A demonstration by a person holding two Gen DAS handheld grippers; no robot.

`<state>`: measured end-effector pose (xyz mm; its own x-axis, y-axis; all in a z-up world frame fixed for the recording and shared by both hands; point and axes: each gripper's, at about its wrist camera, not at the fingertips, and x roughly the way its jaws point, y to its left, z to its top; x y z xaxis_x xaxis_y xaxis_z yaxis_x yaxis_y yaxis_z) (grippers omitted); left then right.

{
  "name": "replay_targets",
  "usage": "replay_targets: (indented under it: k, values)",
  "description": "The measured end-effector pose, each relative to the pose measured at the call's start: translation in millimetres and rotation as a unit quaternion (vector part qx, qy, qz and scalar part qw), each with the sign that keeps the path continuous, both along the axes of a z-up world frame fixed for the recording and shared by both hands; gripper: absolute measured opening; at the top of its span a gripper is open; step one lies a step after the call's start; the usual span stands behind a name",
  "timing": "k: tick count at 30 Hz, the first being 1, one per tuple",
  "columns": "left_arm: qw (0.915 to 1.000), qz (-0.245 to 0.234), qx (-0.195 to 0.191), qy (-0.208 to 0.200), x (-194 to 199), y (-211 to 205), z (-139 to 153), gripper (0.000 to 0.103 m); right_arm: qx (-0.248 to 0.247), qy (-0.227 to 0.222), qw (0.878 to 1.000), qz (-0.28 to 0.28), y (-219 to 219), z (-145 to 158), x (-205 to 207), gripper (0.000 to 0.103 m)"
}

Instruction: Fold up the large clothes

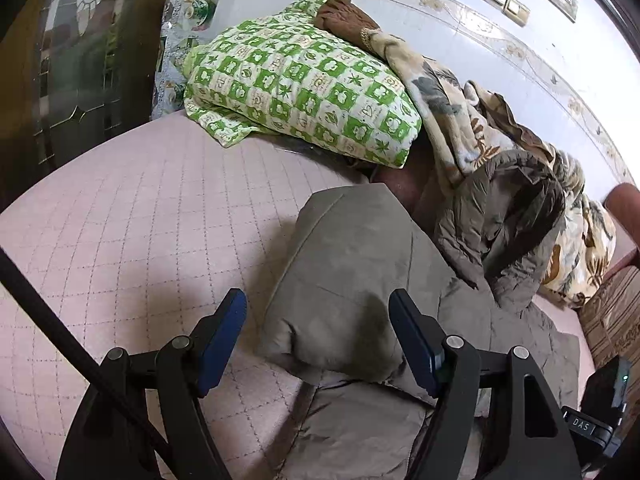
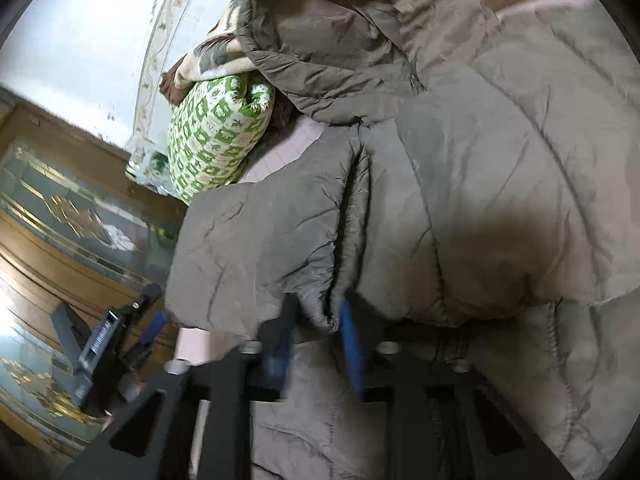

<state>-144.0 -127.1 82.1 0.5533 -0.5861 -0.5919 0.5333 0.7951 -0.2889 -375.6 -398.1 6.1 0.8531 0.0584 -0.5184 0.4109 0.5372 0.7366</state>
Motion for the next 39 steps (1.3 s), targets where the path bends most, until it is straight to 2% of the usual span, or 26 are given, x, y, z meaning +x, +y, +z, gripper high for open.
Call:
replay_targets:
  k: [5, 8, 13, 21, 25, 39]
  values:
    - [1.0, -0.004, 0.002, -0.001, 0, -4, -1, 0.073, -0.041, -0.009, 0.999, -0.018, -5, 22, -11, 0.017]
    - [1.0, -0.003, 0.0, -0.002, -1, -5, -1, 0.073, -0.073, -0.013, 0.996, -0.051, -15, 38, -26, 0.017]
    - [0.9999, -0.014, 0.004, 0.0, -2, -10, -2, 0.073, -0.126, 0.006, 0.984, -0.123, -37, 54, -57, 0.017]
    - [0.9984, -0.048, 0.029, -0.01, -13, -30, -6, 0.073, -0.133, 0.024, 0.971, -0.196, -69, 57, -94, 0.017]
    - [0.9961, -0.061, 0.055, -0.033, -23, -42, -9, 0.073, -0.134, 0.029, 0.966, -0.217, -75, 60, -107, 0.016]
    - [0.9859, -0.093, 0.121, -0.067, -44, -79, -29, 0.073, -0.129, 0.056, 0.966, -0.219, -79, 52, -110, 0.016]
